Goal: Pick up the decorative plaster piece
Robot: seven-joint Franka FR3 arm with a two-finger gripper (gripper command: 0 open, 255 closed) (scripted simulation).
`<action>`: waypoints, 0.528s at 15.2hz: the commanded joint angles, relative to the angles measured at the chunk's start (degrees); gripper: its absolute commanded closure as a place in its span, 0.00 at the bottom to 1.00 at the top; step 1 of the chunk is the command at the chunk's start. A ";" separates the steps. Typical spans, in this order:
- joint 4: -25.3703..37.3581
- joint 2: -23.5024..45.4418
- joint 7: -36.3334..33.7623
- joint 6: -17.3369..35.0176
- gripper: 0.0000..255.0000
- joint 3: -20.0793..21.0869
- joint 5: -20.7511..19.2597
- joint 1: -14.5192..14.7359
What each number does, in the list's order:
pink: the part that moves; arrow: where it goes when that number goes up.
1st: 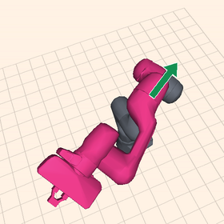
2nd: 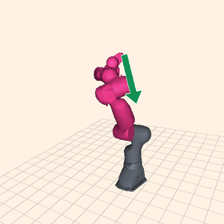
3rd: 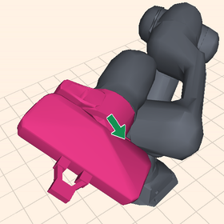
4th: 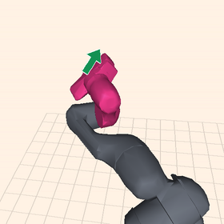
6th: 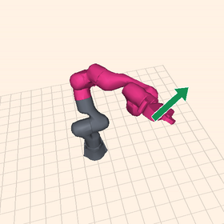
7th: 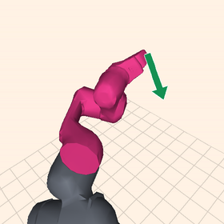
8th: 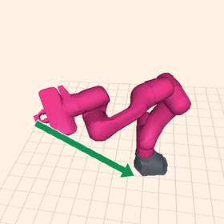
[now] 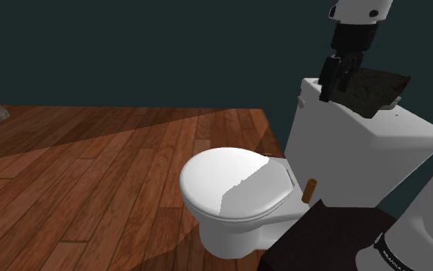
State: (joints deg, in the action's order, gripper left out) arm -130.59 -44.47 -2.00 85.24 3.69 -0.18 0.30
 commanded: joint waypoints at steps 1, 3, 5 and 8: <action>0.00 0.00 0.00 0.00 0.00 0.00 0.00 0.00; 2.15 1.37 1.57 -0.76 0.00 -3.27 -0.05 -1.24; 4.45 2.96 3.13 -1.56 0.00 -6.54 0.03 -2.37; 8.16 5.74 5.51 -2.85 0.00 -11.42 0.43 -3.92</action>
State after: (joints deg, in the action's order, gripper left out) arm -123.49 -39.65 2.76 82.65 -6.12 0.04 -3.12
